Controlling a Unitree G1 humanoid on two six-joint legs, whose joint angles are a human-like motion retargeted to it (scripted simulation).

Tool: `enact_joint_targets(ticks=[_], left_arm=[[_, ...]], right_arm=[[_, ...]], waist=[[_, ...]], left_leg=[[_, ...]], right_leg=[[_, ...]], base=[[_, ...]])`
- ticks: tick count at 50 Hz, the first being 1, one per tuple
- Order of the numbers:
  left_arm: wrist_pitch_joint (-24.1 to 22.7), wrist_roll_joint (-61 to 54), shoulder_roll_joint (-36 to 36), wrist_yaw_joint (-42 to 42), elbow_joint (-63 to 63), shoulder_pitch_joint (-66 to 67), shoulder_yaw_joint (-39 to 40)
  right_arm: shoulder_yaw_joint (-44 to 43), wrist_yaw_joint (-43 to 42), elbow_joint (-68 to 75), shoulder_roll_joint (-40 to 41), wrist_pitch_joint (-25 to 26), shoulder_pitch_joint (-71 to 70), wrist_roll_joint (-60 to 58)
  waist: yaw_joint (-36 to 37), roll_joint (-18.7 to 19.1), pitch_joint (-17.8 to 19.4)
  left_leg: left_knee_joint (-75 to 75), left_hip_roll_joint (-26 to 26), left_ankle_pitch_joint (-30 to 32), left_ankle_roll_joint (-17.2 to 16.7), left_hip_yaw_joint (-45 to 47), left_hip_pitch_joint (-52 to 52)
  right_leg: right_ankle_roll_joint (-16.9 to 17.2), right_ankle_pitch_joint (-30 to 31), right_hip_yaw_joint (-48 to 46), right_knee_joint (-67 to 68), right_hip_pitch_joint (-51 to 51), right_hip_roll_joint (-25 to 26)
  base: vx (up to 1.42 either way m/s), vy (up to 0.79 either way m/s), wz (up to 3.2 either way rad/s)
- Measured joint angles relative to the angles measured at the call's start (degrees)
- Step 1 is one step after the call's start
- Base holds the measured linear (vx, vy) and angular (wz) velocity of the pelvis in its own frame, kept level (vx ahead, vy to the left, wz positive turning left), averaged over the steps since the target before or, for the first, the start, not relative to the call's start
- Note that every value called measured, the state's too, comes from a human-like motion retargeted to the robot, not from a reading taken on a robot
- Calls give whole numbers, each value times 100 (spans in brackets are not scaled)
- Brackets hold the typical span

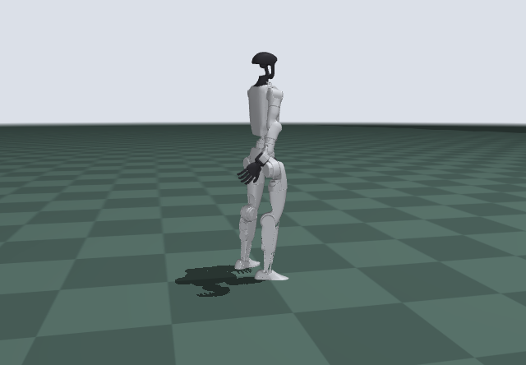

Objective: In place motions

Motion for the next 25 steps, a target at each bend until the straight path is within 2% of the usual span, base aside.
enact_joint_targets(ticks=[5,8,12,17,20,25], left_arm=[[-488,753,-100,-633,-1151,-1011,-1086],[-905,984,-79,-591,-1691,-1176,-1438],[-1017,761,-257,-412,-1666,-1016,-1278],[-707,822,-256,-628,-856,-226,-722],[-539,1009,23,-49,-163,458,-409],[220,1044,638,1299,192,2135,295]], right_arm=[[-471,-693,0,-107,-818,771,386],[-381,-1155,0,-120,-799,853,511],[73,-1407,0,10,-610,476,602],[958,-1605,0,445,-799,-715,161],[1690,-1160,-146,807,-1040,-1571,-638],[2576,1064,-1722,1230,-1667,-2509,-2119]], waist=[[21,-33,117],[117,-17,85],[233,19,39],[223,70,3],[226,76,9],[152,67,85]], left_leg=[[47,-37,28,36,-107,5],[45,-32,18,50,-72,20],[24,-13,-4,67,1,48],[-44,10,-35,56,111,131],[-104,15,-80,38,215,254],[-171,56,-162,9,403,405]], right_leg=[[-10,-2,-28,-10,81,-22],[-22,20,73,6,25,-20],[-35,45,192,20,-43,11],[-70,46,181,14,-41,66],[-94,55,219,21,-29,84],[-117,72,402,80,-103,119]], base=[[0,0,4],[2,3,-29],[0,2,-23],[0,0,0],[0,0,0],[4,-6,-29]])
